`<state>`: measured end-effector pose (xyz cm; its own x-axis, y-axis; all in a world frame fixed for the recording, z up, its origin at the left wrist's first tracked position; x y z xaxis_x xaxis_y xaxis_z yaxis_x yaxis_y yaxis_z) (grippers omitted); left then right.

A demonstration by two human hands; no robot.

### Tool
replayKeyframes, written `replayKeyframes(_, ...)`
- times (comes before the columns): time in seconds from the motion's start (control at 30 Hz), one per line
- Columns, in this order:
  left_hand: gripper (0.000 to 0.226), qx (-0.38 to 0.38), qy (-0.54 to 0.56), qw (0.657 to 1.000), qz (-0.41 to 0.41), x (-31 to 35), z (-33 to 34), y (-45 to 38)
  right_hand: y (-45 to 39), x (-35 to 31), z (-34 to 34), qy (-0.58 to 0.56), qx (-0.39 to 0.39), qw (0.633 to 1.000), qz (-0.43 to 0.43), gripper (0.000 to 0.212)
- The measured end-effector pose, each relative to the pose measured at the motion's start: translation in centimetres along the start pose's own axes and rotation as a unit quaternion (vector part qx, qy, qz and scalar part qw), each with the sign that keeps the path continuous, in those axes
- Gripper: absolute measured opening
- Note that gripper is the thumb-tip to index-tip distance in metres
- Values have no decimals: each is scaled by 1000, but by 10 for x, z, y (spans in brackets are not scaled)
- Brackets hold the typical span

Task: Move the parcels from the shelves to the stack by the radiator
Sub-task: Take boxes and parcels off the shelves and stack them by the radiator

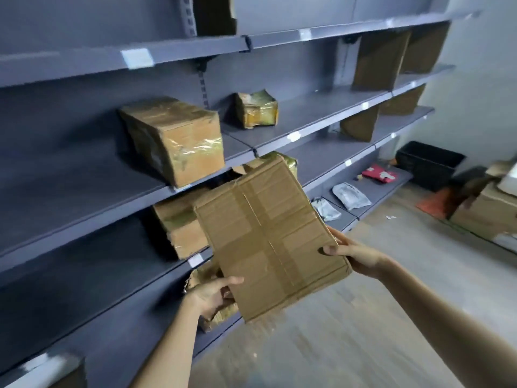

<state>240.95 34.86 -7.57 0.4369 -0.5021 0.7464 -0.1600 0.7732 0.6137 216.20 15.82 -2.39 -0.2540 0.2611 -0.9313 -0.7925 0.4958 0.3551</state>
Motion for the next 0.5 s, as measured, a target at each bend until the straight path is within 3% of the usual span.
replayKeyframes(0.17,91,-105,-97,990,-7,50,196,-98,95,17,-173,-104,149,983,-25,101)
replayKeyframes(0.33,67,-177,-175,967,-49,54,407,-184,191,55,-342,-197,269,942,44,98)
replayKeyframes(0.4,74,-193,-201,958,-63,50,476,-212,225,61,-396,-213,306,926,49,90)
replayKeyframes(0.5,85,-222,-220,948,-63,43,554,-247,260,70,-455,-234,342,909,46,98)
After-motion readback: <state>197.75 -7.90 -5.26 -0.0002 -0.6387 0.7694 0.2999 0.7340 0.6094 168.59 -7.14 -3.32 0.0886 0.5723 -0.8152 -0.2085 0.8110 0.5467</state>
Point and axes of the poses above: each hand's wrist, its own y-axis away from the middle knuckle, its own z-axis out of the palm, x = y × z, the point moved 5 cm from there along -y, towards the middle knuckle, and after that the axes turned 1 degree about x, right-handed, at the moved point
